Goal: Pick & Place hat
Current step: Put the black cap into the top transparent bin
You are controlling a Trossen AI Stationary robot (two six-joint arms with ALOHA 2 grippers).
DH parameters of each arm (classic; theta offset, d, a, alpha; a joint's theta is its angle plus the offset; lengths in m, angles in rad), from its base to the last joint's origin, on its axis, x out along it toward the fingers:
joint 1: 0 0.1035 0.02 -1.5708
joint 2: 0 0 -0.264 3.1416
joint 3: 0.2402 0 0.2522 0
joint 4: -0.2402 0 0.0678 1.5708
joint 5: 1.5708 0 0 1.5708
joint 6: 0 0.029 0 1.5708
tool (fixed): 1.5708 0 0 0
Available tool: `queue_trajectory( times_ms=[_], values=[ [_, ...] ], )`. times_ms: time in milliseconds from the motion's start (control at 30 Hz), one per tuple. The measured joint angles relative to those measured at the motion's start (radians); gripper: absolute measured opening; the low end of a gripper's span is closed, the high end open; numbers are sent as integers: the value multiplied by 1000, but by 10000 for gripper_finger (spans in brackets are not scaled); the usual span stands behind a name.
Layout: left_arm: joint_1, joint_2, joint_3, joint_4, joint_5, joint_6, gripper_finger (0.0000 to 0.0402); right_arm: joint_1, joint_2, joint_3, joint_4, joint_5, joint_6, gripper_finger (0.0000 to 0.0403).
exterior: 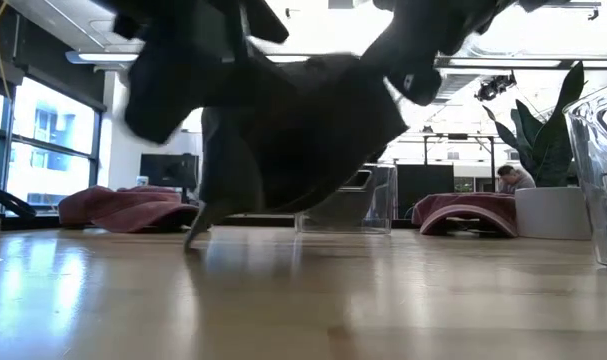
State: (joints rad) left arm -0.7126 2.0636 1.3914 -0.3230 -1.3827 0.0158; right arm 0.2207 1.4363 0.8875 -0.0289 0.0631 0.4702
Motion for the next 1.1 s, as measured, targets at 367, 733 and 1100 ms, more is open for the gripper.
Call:
queue_trajectory(
  times_ms=[367, 733, 1100],
  values=[
    [12, -1, 0, -25, -151, -26, 295, 103, -59, 0, -51, -6, 0, 3],
    [34, -198, 1, -282, 80, -493, 295, 137, -70, 0, -97, -47, -9, 8],
    [170, -265, -1, -546, 518, -800, 226, 136, -70, 0, -56, 200, -198, 29]
  ],
)
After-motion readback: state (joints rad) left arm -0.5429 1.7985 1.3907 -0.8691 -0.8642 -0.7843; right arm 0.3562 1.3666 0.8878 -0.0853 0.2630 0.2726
